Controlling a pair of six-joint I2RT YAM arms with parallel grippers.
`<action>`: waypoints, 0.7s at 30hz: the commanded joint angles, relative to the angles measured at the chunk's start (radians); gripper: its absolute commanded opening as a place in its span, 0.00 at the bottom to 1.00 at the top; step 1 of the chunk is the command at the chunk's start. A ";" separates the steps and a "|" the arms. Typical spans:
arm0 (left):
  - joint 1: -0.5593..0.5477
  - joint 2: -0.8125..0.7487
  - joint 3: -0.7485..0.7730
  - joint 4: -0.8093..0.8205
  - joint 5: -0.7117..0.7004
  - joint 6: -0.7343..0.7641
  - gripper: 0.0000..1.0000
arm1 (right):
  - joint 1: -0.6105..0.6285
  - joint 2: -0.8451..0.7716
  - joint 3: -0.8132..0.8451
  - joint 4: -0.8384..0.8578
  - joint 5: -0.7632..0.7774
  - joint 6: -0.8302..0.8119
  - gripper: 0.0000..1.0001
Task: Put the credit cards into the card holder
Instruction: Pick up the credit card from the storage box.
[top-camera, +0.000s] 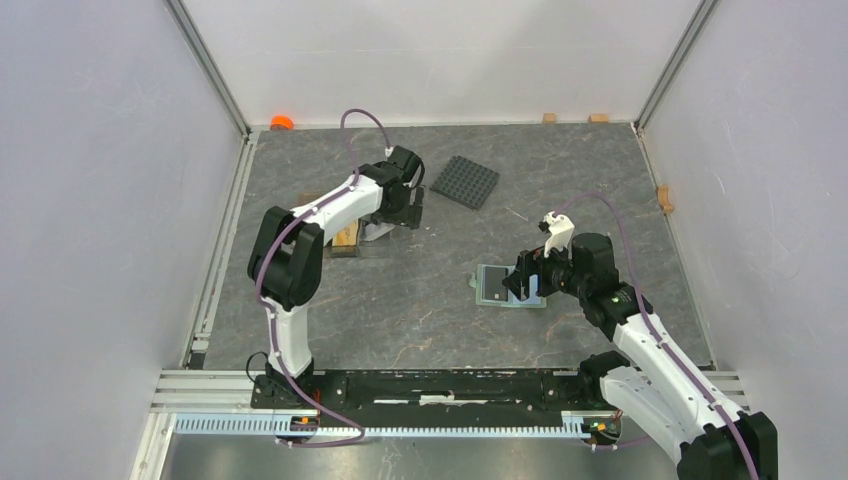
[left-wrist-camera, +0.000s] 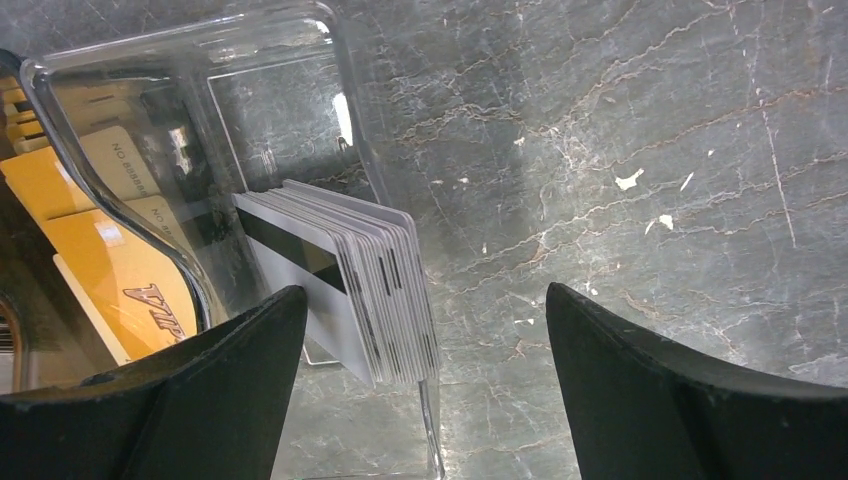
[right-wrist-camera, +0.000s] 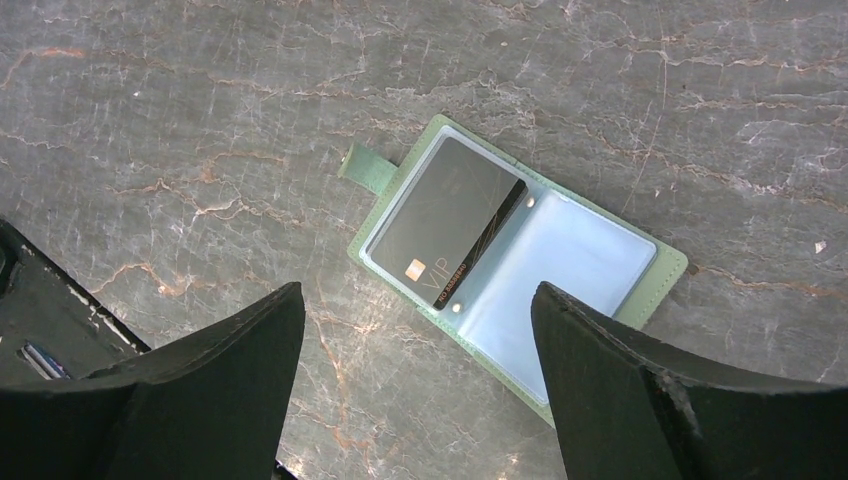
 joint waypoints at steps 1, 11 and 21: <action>-0.046 -0.022 0.039 0.020 -0.033 0.075 0.94 | -0.004 -0.006 -0.008 0.021 -0.004 -0.007 0.88; -0.067 -0.058 0.026 0.029 -0.041 0.074 0.90 | -0.003 0.000 -0.008 0.022 -0.008 -0.004 0.87; -0.068 -0.096 0.008 0.031 -0.050 0.065 0.65 | -0.004 0.004 -0.007 0.020 -0.012 -0.002 0.87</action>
